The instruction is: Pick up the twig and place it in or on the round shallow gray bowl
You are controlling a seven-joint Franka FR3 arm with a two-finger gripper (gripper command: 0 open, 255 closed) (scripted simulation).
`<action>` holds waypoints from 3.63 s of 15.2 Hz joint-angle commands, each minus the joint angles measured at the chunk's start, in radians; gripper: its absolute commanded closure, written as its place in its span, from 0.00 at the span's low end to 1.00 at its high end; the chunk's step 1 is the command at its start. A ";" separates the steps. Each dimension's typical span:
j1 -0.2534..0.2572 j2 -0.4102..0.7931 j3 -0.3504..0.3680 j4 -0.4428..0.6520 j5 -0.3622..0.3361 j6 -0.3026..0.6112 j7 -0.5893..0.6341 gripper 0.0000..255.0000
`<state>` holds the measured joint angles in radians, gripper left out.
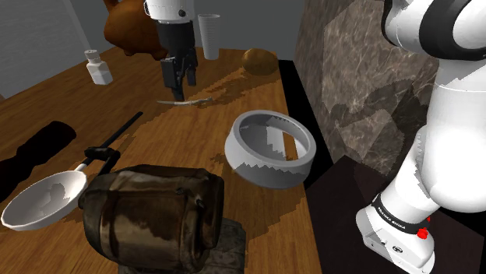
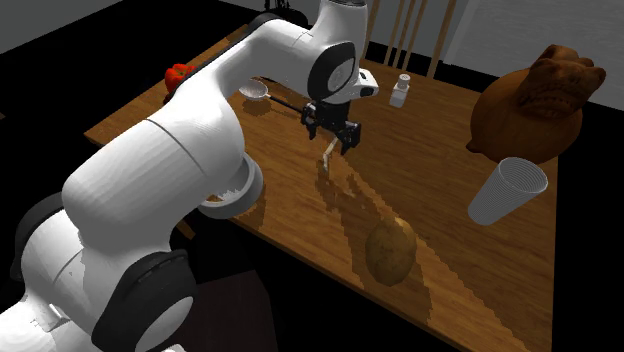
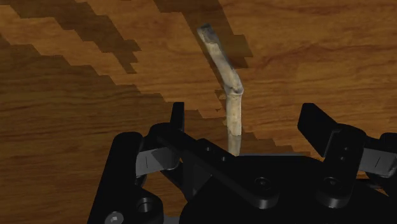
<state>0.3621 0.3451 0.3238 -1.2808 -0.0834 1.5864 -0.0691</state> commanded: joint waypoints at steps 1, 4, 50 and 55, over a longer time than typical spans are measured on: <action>-0.003 -0.007 0.000 -0.037 0.002 0.030 -0.003 0.00; -0.007 -0.016 0.000 -0.091 0.004 0.075 -0.003 0.00; 0.016 -0.097 0.024 0.100 0.024 -0.192 0.032 1.00; 0.000 -0.324 0.034 -0.192 0.102 -0.115 0.047 1.00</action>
<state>0.3700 0.0786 0.3596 -1.3979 -0.0022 1.4511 -0.0171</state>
